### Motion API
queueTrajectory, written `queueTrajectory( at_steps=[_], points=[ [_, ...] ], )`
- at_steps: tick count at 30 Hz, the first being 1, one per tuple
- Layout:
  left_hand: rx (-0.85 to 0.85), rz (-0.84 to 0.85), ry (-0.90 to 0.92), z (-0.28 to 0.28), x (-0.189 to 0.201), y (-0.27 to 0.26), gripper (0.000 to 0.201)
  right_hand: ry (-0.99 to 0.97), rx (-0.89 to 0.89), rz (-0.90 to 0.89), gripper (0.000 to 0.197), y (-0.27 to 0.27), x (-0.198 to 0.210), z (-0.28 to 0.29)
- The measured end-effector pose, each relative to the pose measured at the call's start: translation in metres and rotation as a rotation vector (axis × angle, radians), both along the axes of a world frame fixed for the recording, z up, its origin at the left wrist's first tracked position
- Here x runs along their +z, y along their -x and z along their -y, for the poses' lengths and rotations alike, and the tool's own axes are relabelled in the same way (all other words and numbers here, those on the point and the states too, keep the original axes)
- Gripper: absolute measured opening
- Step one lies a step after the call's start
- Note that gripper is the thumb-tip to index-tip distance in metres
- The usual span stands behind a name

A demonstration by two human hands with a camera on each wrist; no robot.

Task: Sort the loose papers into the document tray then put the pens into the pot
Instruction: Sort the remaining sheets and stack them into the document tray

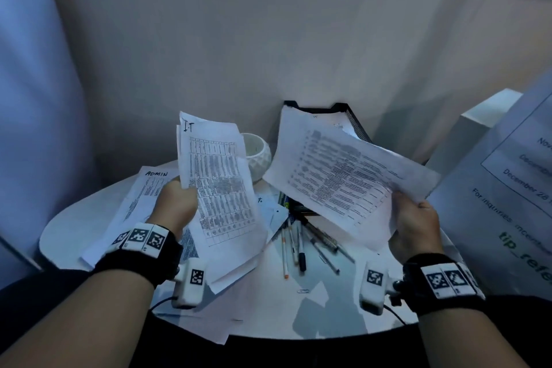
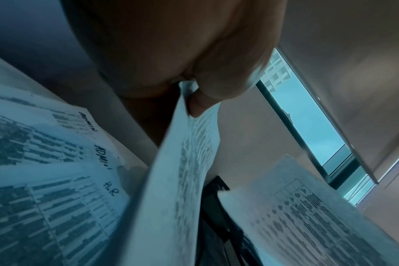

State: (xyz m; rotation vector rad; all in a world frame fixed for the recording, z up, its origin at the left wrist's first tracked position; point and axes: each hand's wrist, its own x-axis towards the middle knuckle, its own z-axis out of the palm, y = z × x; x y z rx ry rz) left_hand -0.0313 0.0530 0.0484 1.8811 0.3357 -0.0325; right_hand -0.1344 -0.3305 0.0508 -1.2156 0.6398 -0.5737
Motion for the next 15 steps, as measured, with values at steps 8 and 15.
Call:
queueTrajectory(
  at_steps=[8, 15],
  points=[
    [-0.161, -0.02, 0.356, 0.029, 0.016, 0.02, 0.012, -0.423, 0.105, 0.018, 0.03, 0.0, -0.023, -0.054],
    [-0.069, -0.019, 0.596, 0.037, 0.027, 0.028, 0.054, -0.51, 0.259, -0.079, 0.032, -0.017, -0.042, -0.113]
  ],
)
